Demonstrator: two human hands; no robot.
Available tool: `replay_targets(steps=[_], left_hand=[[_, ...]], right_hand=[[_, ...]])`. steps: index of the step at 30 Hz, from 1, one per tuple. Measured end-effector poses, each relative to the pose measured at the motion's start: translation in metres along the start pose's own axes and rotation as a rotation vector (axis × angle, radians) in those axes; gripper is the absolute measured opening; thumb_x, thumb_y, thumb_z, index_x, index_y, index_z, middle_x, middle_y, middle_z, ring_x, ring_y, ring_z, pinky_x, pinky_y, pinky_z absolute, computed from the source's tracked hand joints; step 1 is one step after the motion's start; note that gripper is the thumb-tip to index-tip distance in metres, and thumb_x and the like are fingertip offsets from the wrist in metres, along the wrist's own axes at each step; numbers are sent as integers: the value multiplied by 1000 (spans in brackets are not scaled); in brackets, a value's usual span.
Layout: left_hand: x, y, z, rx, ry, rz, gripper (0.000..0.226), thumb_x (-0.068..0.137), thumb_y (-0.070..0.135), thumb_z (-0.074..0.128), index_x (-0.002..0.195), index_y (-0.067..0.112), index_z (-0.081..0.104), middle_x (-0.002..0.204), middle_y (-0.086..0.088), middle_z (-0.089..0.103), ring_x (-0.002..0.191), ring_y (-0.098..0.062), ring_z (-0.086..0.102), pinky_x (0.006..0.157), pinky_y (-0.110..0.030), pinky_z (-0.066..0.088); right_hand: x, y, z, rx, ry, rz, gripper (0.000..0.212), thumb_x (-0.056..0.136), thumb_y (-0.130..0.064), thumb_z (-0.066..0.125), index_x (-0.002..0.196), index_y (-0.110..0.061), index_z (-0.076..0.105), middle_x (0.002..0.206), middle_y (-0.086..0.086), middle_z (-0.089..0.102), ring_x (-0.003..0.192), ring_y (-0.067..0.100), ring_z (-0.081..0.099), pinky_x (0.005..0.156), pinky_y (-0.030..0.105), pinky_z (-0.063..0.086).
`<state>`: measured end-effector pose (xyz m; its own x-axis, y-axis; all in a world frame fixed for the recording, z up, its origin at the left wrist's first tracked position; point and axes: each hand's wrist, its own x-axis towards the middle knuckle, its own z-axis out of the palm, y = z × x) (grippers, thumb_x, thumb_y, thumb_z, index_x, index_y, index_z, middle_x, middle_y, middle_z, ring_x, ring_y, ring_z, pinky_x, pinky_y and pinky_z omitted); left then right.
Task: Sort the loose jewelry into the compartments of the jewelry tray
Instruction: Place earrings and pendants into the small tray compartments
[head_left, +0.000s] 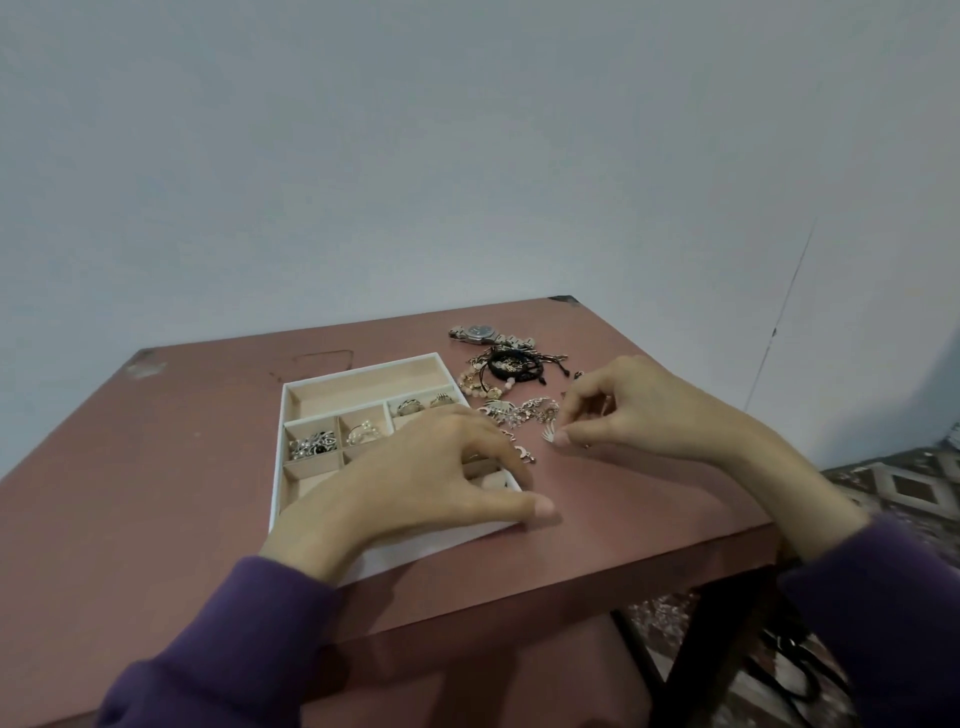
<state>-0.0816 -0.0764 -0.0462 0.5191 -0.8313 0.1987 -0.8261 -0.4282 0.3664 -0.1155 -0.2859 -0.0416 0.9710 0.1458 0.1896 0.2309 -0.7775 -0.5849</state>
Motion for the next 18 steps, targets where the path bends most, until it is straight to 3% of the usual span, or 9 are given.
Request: replay_targets(steps=[4, 7, 10, 14, 18], left_hand=[[-5, 1, -1, 5, -8, 37, 41, 67, 67, 57, 86, 32, 69, 89, 11, 67, 94, -6, 57, 91, -28, 41], [-11, -1, 1, -48, 12, 24, 36, 67, 61, 60, 84, 30, 70, 93, 12, 68, 102, -5, 57, 93, -29, 41], [-18, -3, 2, -88, 23, 13, 39, 65, 58, 60, 87, 27, 69, 98, 10, 68, 109, -1, 54, 98, -25, 39], [-27, -4, 0, -114, 30, -7, 23, 71, 42, 73, 87, 25, 70, 104, 10, 67, 118, 7, 46, 100, -3, 26], [-30, -5, -2, -128, 9, -39, 25, 72, 45, 72, 90, 28, 70, 108, 16, 66, 122, 14, 39, 102, -7, 29]], right_hand=[[5, -6, 9, 29, 118, -13, 6, 76, -18, 75, 71, -14, 73, 54, -13, 61, 50, -5, 52, 53, 6, 37], [10, -7, 18, 68, 211, -28, 12, 75, -19, 75, 66, -23, 69, 50, -21, 60, 52, -6, 53, 53, 7, 37], [15, -6, 29, 154, 318, -14, 6, 75, -21, 75, 70, -20, 72, 61, -11, 67, 56, -1, 54, 54, 12, 41], [21, -6, 41, 179, 435, -28, 11, 76, -20, 75, 68, -21, 69, 61, -11, 63, 54, 1, 50, 52, 9, 37], [24, -3, 46, 154, 489, -54, 9, 76, -17, 75, 69, -18, 70, 68, -1, 66, 57, 6, 49, 55, 9, 37]])
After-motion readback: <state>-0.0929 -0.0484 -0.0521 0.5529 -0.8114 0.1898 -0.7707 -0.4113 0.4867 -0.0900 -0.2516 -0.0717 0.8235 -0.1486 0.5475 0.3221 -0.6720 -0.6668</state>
